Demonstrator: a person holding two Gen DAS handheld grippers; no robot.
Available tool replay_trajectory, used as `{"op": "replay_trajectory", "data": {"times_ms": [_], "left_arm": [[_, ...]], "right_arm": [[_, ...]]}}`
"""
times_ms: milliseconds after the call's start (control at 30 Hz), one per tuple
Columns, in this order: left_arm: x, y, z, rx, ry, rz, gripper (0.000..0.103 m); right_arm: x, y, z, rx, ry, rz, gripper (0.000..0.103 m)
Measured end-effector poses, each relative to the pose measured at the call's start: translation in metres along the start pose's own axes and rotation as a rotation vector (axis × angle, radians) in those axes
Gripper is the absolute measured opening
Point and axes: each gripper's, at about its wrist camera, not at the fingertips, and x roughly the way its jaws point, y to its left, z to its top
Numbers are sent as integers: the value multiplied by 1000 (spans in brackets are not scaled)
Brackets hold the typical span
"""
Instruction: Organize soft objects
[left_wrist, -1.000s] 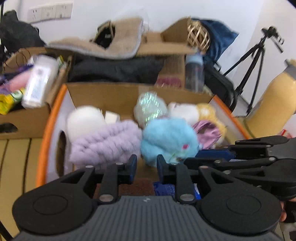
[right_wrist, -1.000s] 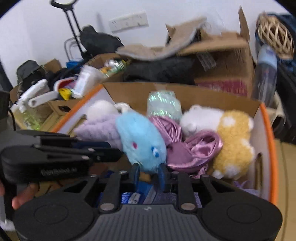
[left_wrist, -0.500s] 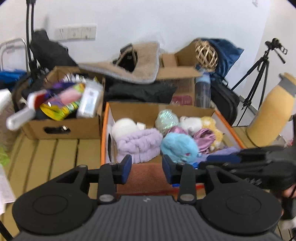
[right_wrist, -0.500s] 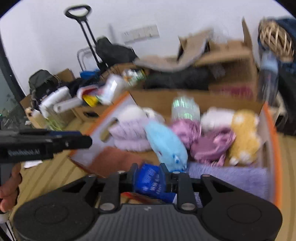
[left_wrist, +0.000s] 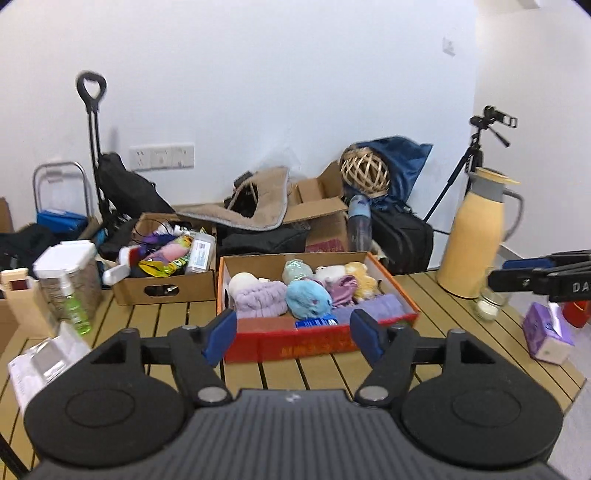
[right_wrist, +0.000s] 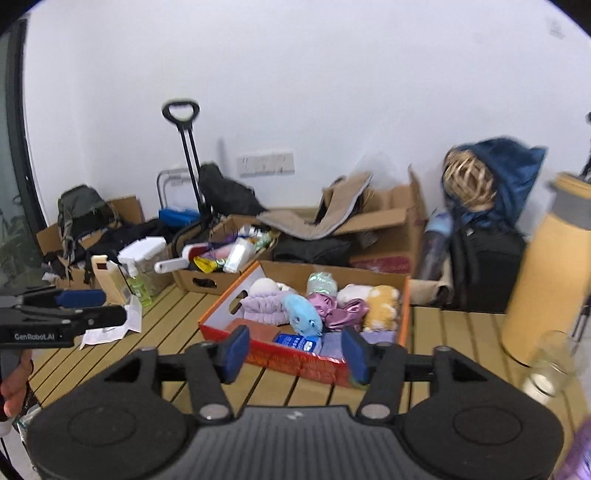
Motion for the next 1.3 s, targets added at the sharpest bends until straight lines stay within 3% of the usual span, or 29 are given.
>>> {"op": "replay_trajectory", "data": {"times_ms": [67,167,233,300,500,667,900,1067,1300], "left_arm": [[-32,-8,-15,6,-37,9,74],[-84,-22,-43,11,-125,30,91],[-117,-36,-66,30,-182,45,93],[-148,-48,-91,15,-240,58,100],[-234,-81,-172,-13,-382,152,103],[-280,-99,-235,-55,-380,193,103],[-328,-123,-299,-13,-364,182,103],[-350,-129,-317,-28,-366,178,103],[-362,-127,-315,-39,-394,189,103]], "right_arm": [[-35,5,-18,5,-45,-17,57],[-89,11,-53,25,-144,-36,67],[-124,18,-81,21,-219,-58,72],[-150,26,-107,20,-264,-73,76],[-217,71,-187,-37,-324,-118,84],[-263,111,-254,-76,-359,-119,94],[-296,147,-332,-79,-304,-97,95],[-315,164,-353,-83,-319,-68,96],[-326,176,-356,-113,-342,-73,96]]}}
